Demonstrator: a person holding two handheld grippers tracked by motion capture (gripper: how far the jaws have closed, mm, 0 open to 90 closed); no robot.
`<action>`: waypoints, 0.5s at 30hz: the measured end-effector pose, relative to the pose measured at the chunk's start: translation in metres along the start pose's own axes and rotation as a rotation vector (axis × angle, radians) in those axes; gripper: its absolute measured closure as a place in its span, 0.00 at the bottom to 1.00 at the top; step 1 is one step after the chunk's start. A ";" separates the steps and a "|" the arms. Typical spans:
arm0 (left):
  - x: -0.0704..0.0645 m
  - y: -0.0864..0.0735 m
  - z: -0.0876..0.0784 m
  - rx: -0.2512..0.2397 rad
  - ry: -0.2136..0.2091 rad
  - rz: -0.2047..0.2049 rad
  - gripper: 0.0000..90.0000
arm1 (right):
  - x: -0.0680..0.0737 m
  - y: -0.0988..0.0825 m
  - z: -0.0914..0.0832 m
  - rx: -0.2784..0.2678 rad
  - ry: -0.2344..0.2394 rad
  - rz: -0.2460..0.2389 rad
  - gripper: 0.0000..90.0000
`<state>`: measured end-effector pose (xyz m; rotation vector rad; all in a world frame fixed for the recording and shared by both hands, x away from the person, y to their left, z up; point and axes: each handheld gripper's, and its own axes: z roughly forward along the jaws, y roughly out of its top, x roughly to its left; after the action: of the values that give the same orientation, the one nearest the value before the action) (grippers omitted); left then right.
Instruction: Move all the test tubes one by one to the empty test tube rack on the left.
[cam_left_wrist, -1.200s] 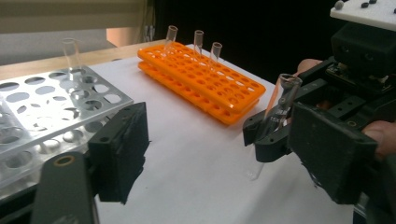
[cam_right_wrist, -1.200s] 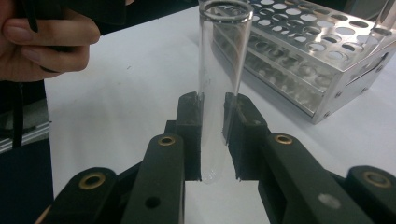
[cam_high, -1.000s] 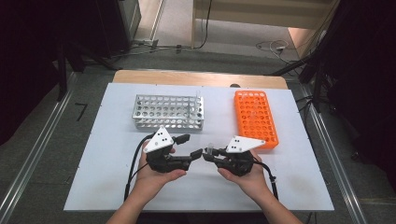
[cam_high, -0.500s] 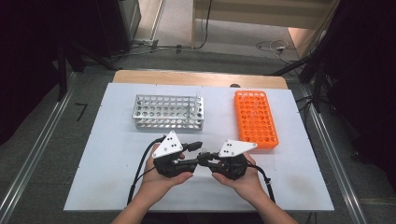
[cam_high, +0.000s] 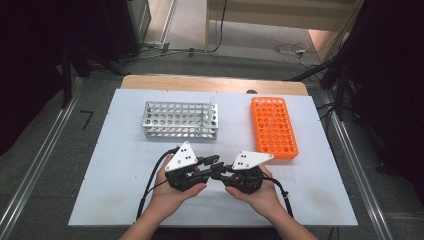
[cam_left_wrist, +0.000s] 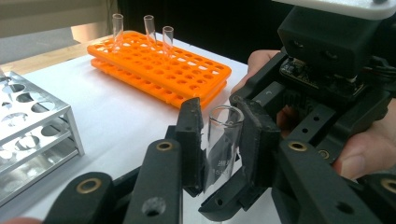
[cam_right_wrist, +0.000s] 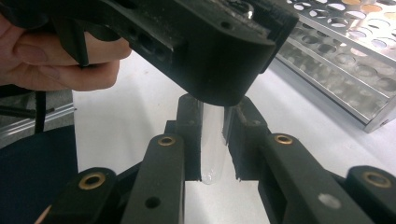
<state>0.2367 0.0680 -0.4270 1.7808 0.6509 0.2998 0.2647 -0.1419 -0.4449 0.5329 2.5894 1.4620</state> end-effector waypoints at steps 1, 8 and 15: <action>0.000 0.000 0.000 0.001 0.003 0.003 0.80 | 0.000 0.000 0.000 0.000 0.000 0.000 0.82; 0.000 0.000 0.000 -0.003 -0.001 0.009 0.84 | 0.000 0.000 0.000 -0.001 0.001 0.004 0.82; 0.000 0.000 -0.001 -0.008 -0.004 0.009 0.84 | -0.001 0.000 0.000 -0.009 0.008 0.007 0.82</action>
<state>0.2366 0.0688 -0.4266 1.7763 0.6381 0.3045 0.2653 -0.1425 -0.4446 0.5368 2.5884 1.4797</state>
